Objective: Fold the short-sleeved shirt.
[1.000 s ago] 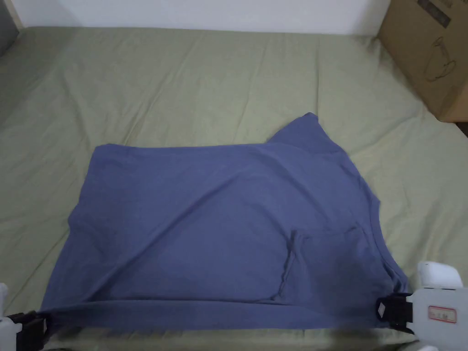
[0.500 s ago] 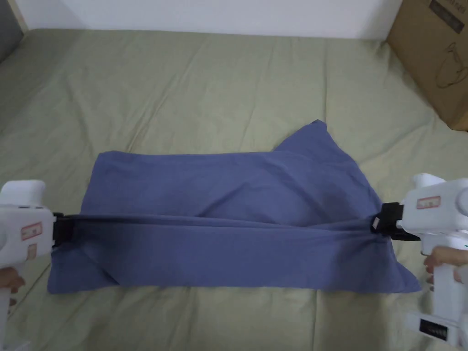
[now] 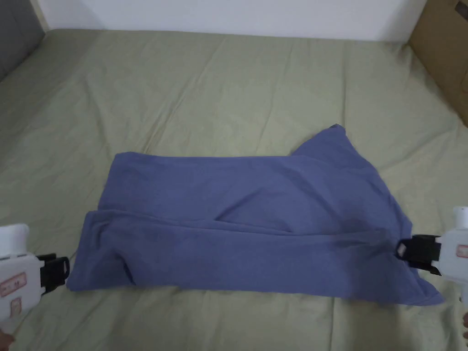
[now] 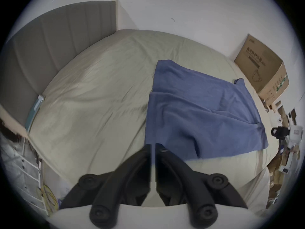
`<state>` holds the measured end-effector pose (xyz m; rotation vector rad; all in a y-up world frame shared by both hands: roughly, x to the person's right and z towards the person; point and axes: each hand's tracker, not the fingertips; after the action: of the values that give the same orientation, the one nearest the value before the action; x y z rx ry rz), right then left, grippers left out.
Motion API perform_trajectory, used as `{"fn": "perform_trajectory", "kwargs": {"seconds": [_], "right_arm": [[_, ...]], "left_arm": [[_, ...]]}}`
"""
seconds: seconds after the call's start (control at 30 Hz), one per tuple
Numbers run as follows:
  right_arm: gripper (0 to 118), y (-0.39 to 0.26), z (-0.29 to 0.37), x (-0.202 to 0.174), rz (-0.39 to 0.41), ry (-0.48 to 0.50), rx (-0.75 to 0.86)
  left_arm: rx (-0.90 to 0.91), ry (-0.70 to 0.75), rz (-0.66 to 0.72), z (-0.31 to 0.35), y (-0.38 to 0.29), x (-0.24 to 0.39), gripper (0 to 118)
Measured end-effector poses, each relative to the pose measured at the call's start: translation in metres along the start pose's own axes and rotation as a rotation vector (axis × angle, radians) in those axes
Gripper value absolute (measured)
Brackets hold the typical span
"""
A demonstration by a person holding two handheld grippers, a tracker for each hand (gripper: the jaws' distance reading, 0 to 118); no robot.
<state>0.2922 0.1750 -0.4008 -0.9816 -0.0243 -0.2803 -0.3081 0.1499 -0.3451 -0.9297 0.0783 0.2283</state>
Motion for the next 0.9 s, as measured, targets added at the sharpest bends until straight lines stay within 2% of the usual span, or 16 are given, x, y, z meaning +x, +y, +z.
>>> {"fn": "perform_trajectory", "kwargs": {"seconds": [0.03, 0.1, 0.23, 0.27, 0.3, 0.37, 0.4, 0.43, 0.5, 0.57, 0.6, 0.63, 0.7, 0.73, 0.77, 0.9], "right_arm": [[7, -0.006, 0.002, 0.0, -0.012, 0.003, 0.004], [4, -0.019, 0.003, 0.0, -0.032, 0.061, -0.043], [2, -0.044, -0.001, -0.004, -0.01, 0.019, -0.058], [2, -0.048, -0.002, -0.004, -0.011, 0.012, -0.063], [2, -0.051, -0.001, -0.002, -0.025, 0.015, -0.069], [2, -0.058, 0.0, 0.004, -0.086, 0.053, -0.083], [2, -0.06, 0.001, 0.006, -0.105, 0.054, -0.081], [2, -0.062, 0.002, 0.008, -0.108, 0.051, -0.081], [2, -0.065, -0.001, 0.02, -0.114, 0.035, -0.082], [2, -0.066, -0.001, 0.023, -0.117, 0.023, -0.09], [4, -0.067, 0.0, 0.025, -0.119, 0.021, -0.093], [10, -0.066, -0.001, 0.027, -0.123, 0.02, -0.095], [52, -0.06, -0.006, 0.03, -0.122, 0.011, -0.097], [70, -0.056, -0.008, 0.03, -0.123, -0.001, -0.094], [75, -0.052, -0.01, 0.03, -0.127, -0.012, -0.089], [74, -0.029, -0.041, 0.04, -0.175, 0.024, -0.03]], "left_arm": [[0.001, -0.004, 0.02, 0.004, -0.008, -0.004, 5], [-0.024, -0.026, 0.032, 0.01, -0.018, -0.006, 2], [-0.039, -0.026, 0.05, -0.002, -0.018, -0.006, 3], [-0.043, -0.03, 0.053, -0.007, -0.015, -0.006, 7], [-0.036, -0.036, 0.061, -0.012, -0.01, -0.003, 19], [-0.04, -0.052, 0.083, -0.03, -0.002, -0.001, 57], [-0.057, -0.06, 0.098, -0.04, 0.0, 0.001, 66], [-0.074, -0.059, 0.097, -0.05, 0.001, 0.002, 66], [-0.142, -0.03, 0.071, -0.069, -0.003, 0.008, 55], [-0.119, 0.091, -0.029, -0.069, -0.005, 0.014, 25], [-0.107, 0.074, -0.043, -0.072, -0.002, 0.008, 7], [-0.108, 0.038, -0.027, -0.071, 0.001, 0.004, 6], [-0.131, 0.023, -0.019, -0.073, 0.006, 0.002, 5], [-0.13, 0.03, -0.045, -0.066, 0.004, 0.01, 5], [-0.129, 0.037, -0.067, -0.064, 0.004, 0.012, 5], [-0.11, 0.037, -0.095, -0.052, 0.008, 0.018, 5]]}}
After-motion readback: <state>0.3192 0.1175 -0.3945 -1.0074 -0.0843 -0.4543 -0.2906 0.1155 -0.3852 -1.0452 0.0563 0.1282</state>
